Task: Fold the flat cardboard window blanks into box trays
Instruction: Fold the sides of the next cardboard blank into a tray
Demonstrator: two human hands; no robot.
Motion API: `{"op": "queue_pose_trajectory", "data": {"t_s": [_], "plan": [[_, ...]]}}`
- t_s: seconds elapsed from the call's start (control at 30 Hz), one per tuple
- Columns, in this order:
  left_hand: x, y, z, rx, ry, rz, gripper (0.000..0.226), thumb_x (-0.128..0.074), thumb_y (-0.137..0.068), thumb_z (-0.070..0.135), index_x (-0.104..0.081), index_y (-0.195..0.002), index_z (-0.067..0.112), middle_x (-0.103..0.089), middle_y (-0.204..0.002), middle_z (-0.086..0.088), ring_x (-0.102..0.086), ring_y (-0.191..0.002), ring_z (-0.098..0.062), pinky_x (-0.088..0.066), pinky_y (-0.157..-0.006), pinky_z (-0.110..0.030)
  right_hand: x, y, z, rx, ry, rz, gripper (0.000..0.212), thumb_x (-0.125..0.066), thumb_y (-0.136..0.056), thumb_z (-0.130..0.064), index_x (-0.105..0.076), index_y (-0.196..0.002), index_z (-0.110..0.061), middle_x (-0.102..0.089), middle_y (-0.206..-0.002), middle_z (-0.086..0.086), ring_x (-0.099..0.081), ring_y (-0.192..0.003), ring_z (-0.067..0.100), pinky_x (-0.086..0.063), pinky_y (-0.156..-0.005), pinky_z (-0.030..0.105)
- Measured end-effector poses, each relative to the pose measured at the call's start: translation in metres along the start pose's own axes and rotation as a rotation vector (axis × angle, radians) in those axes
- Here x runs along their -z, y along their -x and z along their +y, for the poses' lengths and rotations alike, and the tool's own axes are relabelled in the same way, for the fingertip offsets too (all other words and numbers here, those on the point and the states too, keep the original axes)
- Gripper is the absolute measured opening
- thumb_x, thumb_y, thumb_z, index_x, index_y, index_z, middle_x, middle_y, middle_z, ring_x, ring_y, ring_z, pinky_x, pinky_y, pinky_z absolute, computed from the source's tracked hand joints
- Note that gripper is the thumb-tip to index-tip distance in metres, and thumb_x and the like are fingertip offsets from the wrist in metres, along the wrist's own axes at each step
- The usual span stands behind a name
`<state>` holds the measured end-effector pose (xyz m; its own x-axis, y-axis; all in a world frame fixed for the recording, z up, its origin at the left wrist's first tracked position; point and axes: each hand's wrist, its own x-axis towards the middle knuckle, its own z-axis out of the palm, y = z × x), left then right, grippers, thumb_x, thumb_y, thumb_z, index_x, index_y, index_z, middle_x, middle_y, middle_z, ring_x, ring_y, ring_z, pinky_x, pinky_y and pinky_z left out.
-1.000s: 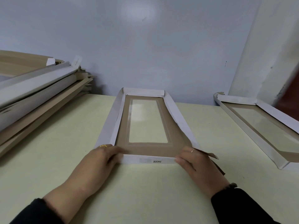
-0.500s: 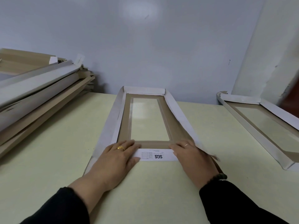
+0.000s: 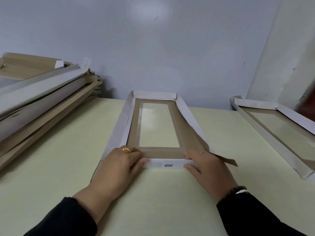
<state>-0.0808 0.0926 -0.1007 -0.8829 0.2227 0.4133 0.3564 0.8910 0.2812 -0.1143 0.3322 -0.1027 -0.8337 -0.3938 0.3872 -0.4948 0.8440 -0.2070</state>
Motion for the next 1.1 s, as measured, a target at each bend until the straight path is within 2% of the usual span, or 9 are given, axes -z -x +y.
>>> {"op": "queue_pose_trajectory", "data": {"t_s": [0.27, 0.47, 0.57, 0.7, 0.83, 0.93, 1.0, 1.07, 1.1], "plan": [[0.007, 0.01, -0.001, 0.096, 0.139, -0.142, 0.028, -0.057, -0.084, 0.051, -0.066, -0.101, 0.031, -0.053, -0.116, 0.023, -0.049, -0.109, 0.001, -0.039, -0.089, -0.018, 0.001, 0.007, -0.004, 0.002, -0.079, -0.067, 0.039, -0.052, -0.082, -0.055, -0.052, -0.078, -0.016, -0.065, -0.099, -0.001, -0.057, -0.098, 0.016, -0.046, -0.079, 0.032], [0.007, 0.003, 0.001, 0.097, 0.073, -0.184, 0.049, -0.063, -0.078, 0.051, -0.046, -0.122, 0.036, -0.049, -0.109, 0.016, -0.041, -0.107, -0.005, -0.034, -0.083, -0.017, 0.001, 0.004, -0.007, 0.006, -0.028, -0.091, 0.039, -0.049, -0.083, -0.056, -0.049, -0.112, -0.03, -0.051, -0.109, -0.017, -0.047, -0.106, 0.003, -0.042, -0.083, 0.024], [0.009, -0.003, 0.0, 0.124, -0.018, -0.232, 0.049, -0.063, -0.074, 0.059, -0.052, -0.112, 0.031, -0.046, -0.097, 0.01, -0.041, -0.097, -0.01, -0.029, -0.071, -0.018, 0.0, 0.001, -0.009, 0.042, -0.018, -0.123, 0.04, -0.047, -0.085, -0.057, -0.05, -0.118, -0.033, -0.04, -0.104, -0.024, -0.038, -0.108, -0.003, -0.035, -0.078, 0.018], [0.01, -0.005, -0.001, 0.13, -0.02, -0.245, 0.04, -0.063, -0.072, 0.061, -0.041, -0.082, 0.03, -0.042, -0.085, 0.011, -0.038, -0.085, -0.011, -0.028, -0.061, -0.014, 0.001, -0.001, -0.015, 0.012, -0.08, -0.114, 0.026, -0.053, -0.083, -0.053, -0.05, -0.093, -0.029, -0.037, -0.089, -0.022, -0.038, -0.09, -0.004, -0.035, -0.069, 0.02], [0.013, 0.0, 0.003, -0.005, -0.197, -0.136, 0.039, -0.053, -0.077, 0.064, -0.04, -0.084, 0.028, -0.035, -0.081, 0.015, -0.033, -0.084, -0.01, -0.025, -0.072, -0.022, 0.006, 0.001, -0.024, 0.01, -0.073, -0.026, 0.029, -0.066, -0.076, -0.045, -0.049, -0.078, -0.022, -0.05, -0.077, -0.012, -0.05, -0.074, 0.01, -0.045, -0.061, 0.028], [0.028, 0.005, 0.003, -0.072, -0.046, 0.006, 0.036, -0.056, -0.077, 0.06, -0.055, -0.082, 0.025, -0.044, -0.081, 0.015, -0.038, -0.08, -0.007, -0.03, -0.074, -0.02, 0.013, 0.009, -0.032, 0.161, 0.062, 0.111, 0.037, -0.085, -0.06, -0.028, -0.051, -0.063, -0.013, -0.052, -0.061, -0.003, -0.052, -0.049, 0.019, -0.043, -0.041, 0.021], [0.041, 0.009, -0.006, 0.007, 0.156, 0.133, 0.027, -0.056, -0.08, 0.051, -0.062, -0.076, 0.025, -0.055, -0.078, 0.016, -0.043, -0.076, -0.005, -0.032, -0.068, -0.018, 0.016, 0.015, -0.04, 0.233, 0.101, 0.095, 0.038, -0.087, -0.049, -0.017, -0.052, -0.061, -0.014, -0.053, -0.061, -0.002, -0.051, -0.046, 0.019, -0.038, -0.039, 0.017], [0.051, 0.014, -0.021, 0.115, 0.242, 0.188, 0.013, -0.064, -0.085, 0.022, -0.063, -0.077, 0.032, -0.061, -0.084, 0.018, -0.047, -0.083, -0.006, -0.036, -0.074, -0.014, 0.016, 0.023, -0.044, 0.323, 0.093, 0.019, 0.037, -0.083, -0.043, -0.005, -0.057, -0.065, -0.016, -0.057, -0.068, -0.004, -0.055, -0.052, 0.016, -0.042, -0.043, 0.019], [0.052, 0.017, -0.028, 0.153, 0.244, 0.177, 0.032, -0.063, -0.083, 0.004, -0.064, -0.08, 0.035, -0.062, -0.089, 0.018, -0.048, -0.09, -0.007, -0.035, -0.077, -0.011, 0.015, 0.026, -0.044, 0.357, 0.064, -0.046, 0.035, -0.08, -0.046, -0.004, -0.061, -0.072, -0.018, -0.06, -0.075, -0.005, -0.058, -0.06, 0.015, -0.046, -0.049, 0.02]]}}
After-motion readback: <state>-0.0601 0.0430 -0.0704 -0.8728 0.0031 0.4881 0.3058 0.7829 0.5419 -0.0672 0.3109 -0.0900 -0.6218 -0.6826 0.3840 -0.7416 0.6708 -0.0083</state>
